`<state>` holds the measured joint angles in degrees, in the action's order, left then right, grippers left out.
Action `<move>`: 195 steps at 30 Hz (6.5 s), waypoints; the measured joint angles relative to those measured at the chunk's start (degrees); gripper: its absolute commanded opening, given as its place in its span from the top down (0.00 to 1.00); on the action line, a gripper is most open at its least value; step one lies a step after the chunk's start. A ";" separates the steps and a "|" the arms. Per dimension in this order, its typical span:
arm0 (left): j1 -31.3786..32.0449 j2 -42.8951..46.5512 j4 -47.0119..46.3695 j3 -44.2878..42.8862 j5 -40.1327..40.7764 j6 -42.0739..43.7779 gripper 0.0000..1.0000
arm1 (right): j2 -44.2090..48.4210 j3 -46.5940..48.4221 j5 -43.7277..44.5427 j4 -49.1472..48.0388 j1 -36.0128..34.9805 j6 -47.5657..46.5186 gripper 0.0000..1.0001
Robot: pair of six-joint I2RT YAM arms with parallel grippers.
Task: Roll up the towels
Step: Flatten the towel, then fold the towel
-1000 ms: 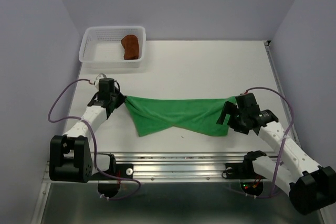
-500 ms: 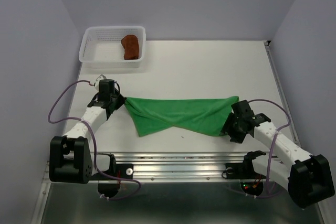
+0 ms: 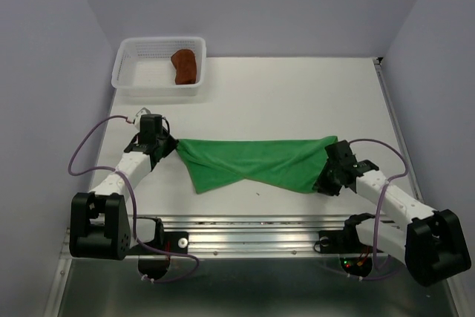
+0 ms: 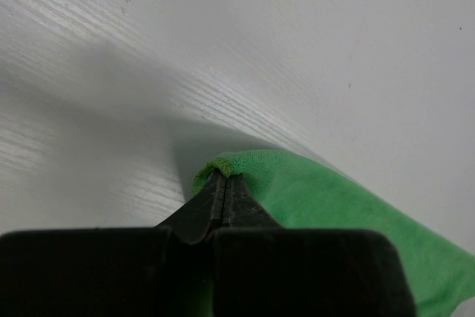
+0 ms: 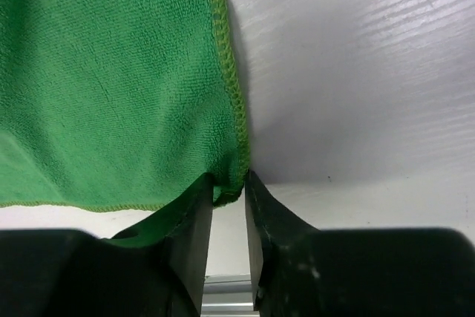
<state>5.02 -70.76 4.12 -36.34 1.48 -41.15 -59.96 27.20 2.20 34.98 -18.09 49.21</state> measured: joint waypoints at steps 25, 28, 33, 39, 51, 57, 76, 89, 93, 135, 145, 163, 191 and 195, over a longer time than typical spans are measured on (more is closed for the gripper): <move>0.00 38.99 25.16 -18.21 0.74 -1.55 1.00 | 30.42 39.47 12.13 13.90 -0.02 -2.10 0.99; 0.00 43.54 30.71 -25.33 0.79 -1.77 1.00 | 32.30 46.69 13.77 17.33 -0.02 -2.67 0.99; 0.00 47.43 35.47 -33.11 0.17 -2.54 1.00 | 34.80 57.11 16.00 20.35 -0.02 -3.65 0.99; 0.00 47.87 34.82 -26.51 -1.64 -3.78 1.00 | 37.42 51.28 20.04 20.61 -0.02 -3.61 0.99; -0.04 17.92 12.55 3.67 0.42 -5.73 1.00 | 11.15 16.92 29.86 4.52 -0.76 -0.02 0.99; -1.03 -9.14 0.76 -3.65 1.73 -5.14 1.00 | -11.13 19.39 28.15 -10.60 5.35 -4.04 0.99; -3.13 -28.52 -7.69 -20.63 -1.84 -2.12 1.00 | -32.63 30.86 8.61 -27.82 17.09 -12.39 0.99; -3.28 -10.32 -1.16 -9.94 -4.46 0.85 1.00 | -18.25 21.79 7.43 -22.25 18.18 -12.59 0.99; -3.28 -6.71 1.86 -4.96 -5.27 1.05 1.00 | -16.57 19.04 7.41 -19.32 18.18 -12.79 0.99; -3.28 -2.08 17.20 -0.66 -3.58 1.62 0.79 | -0.15 7.85 7.48 2.08 18.18 -10.21 0.85; -3.56 -2.60 19.15 -0.66 -1.53 1.01 0.10 | -4.85 7.56 8.76 2.36 18.49 -8.59 0.39; -3.63 10.32 26.53 -10.27 -2.80 0.87 0.01 | 3.54 15.28 6.12 3.23 18.51 -14.99 0.15; 9.14 -11.08 11.34 -5.70 -4.70 -1.84 0.01 | -10.69 3.48 -6.71 -14.58 18.88 -14.45 0.93; 9.14 -10.60 11.28 -5.38 -4.35 -1.86 0.01 | -10.91 3.39 -6.54 -15.08 18.86 -14.43 0.99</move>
<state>14.15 -81.36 15.40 -41.71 -2.87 -43.00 -70.87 30.59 -4.34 19.90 0.78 34.79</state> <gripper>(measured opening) 0.986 0.027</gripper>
